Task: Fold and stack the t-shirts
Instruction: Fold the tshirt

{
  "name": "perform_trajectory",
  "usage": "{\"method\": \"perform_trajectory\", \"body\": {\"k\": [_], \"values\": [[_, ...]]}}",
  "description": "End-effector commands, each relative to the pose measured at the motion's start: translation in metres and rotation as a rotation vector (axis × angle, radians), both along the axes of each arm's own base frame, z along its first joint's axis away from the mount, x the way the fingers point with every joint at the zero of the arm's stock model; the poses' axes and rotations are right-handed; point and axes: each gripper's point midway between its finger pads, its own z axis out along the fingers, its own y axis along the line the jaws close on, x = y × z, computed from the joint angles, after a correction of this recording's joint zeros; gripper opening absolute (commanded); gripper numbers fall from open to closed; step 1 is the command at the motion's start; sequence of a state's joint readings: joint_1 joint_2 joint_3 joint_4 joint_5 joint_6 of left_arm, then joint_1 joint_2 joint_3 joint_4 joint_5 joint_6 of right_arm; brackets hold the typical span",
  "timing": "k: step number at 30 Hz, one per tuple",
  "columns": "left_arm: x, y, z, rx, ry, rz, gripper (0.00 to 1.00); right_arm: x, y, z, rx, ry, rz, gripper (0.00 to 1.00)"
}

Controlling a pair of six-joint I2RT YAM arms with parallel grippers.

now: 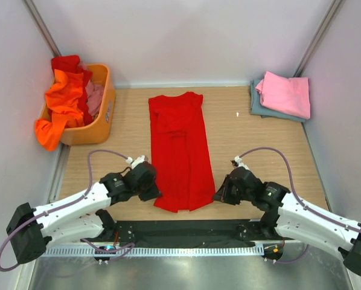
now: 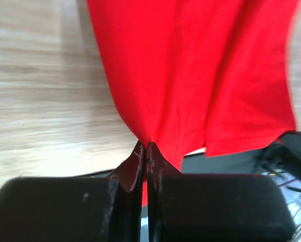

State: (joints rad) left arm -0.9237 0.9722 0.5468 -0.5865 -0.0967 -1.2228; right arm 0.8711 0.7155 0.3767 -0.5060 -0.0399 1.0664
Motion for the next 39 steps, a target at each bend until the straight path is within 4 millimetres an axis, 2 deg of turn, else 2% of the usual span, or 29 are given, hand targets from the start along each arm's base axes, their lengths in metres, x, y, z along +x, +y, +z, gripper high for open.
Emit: {"method": "perform_trajectory", "body": {"k": [1,2,3,5,7,9,10,11,12,14,15,16,17,18,20,21,22,24,26,27,28,30,31,34,35,37,38,39], "values": [[0.014,0.007,0.035,0.052,-0.065,0.033,0.0,0.024,0.007,0.044,-0.01,-0.104,-0.019,0.01],[0.021,0.003,0.047,0.056,-0.084,0.03,0.0,0.029,0.007,0.043,-0.055,-0.119,-0.002,0.01],[0.026,0.003,0.051,0.082,-0.1,0.009,0.0,0.038,0.011,0.062,-0.066,-0.151,0.0,0.01],[0.039,0.003,0.059,0.11,-0.089,0.008,0.0,0.06,0.018,0.079,-0.121,-0.193,-0.007,0.01],[0.052,0.004,0.065,0.119,-0.087,-0.007,0.0,0.074,0.022,0.088,-0.16,-0.225,0.024,0.01],[0.07,0.003,0.073,0.119,-0.089,-0.01,0.0,0.099,0.025,0.096,-0.202,-0.241,0.029,0.01],[0.079,0.0,0.083,0.106,-0.103,-0.011,0.0,0.107,0.028,0.097,-0.204,-0.236,0.038,0.01],[0.104,0.01,0.08,0.129,-0.067,0.018,0.0,0.144,0.025,0.108,-0.196,-0.245,0.005,0.01],[0.103,0.01,0.079,0.129,-0.067,-0.002,0.01,0.145,0.024,0.108,-0.203,-0.252,0.016,0.01],[0.119,0.009,0.087,0.115,-0.073,-0.008,0.01,0.165,0.026,0.122,-0.187,-0.273,0.01,0.01],[0.131,0.012,0.079,0.127,-0.048,0.004,0.01,0.177,0.023,0.115,-0.214,-0.26,0.008,0.01],[0.141,0.012,0.084,0.13,-0.061,-0.012,0.01,0.184,0.023,0.114,-0.226,-0.259,0.012,0.01],[0.144,0.01,0.08,0.126,-0.027,-0.026,0.01,0.194,0.026,0.122,-0.223,-0.28,0.01,0.01],[0.156,0.01,0.077,0.137,-0.012,-0.026,0.01,0.199,0.03,0.112,-0.229,-0.251,0.041,0.01],[0.167,0.015,0.069,0.16,0.012,-0.032,0.01,0.214,0.034,0.118,-0.22,-0.269,0.041,0.01],[0.175,0.013,0.062,0.165,0.033,-0.038,0.0,0.222,0.031,0.108,-0.239,-0.25,0.04,0.01],[0.179,0.013,0.059,0.163,0.041,-0.044,0.0,0.23,0.031,0.111,-0.236,-0.258,0.036,0.01],[0.192,0.014,0.053,0.17,0.054,-0.04,0.0,0.242,0.027,0.102,-0.245,-0.237,0.03,0.01],[0.2,0.017,0.05,0.178,0.067,-0.038,0.0,0.252,0.028,0.103,-0.238,-0.244,0.037,0.01],[0.207,0.016,0.055,0.175,0.053,-0.039,0.0,0.261,0.025,0.1,-0.242,-0.237,0.027,0.01],[0.209,0.017,0.048,0.188,0.076,-0.042,0.0,0.264,0.025,0.1,-0.245,-0.239,0.035,0.01],[0.219,0.017,0.053,0.181,0.066,-0.039,0.0,0.271,0.024,0.097,-0.242,-0.23,0.041,0.01],[0.221,0.018,0.047,0.186,0.088,-0.04,0.0,0.278,0.022,0.096,-0.242,-0.226,0.04,0.01],[0.231,0.016,0.048,0.182,0.088,-0.049,0.0,0.289,0.026,0.099,-0.224,-0.241,0.049,0.01],[0.239,0.015,0.044,0.18,0.098,-0.047,0.01,0.296,0.026,0.09,-0.221,-0.228,0.052,0.01],[0.247,0.015,0.039,0.16,0.125,-0.051,0.06,0.314,0.032,0.094,-0.181,-0.252,0.064,0.01],[0.254,0.023,0.019,0.164,0.186,-0.033,0.22,0.328,0.028,0.076,-0.187,-0.222,0.06,0.01],[0.269,0.021,0.027,0.132,0.173,-0.025,0.31,0.339,0.025,0.065,-0.196,-0.196,0.046,0.1]]}}
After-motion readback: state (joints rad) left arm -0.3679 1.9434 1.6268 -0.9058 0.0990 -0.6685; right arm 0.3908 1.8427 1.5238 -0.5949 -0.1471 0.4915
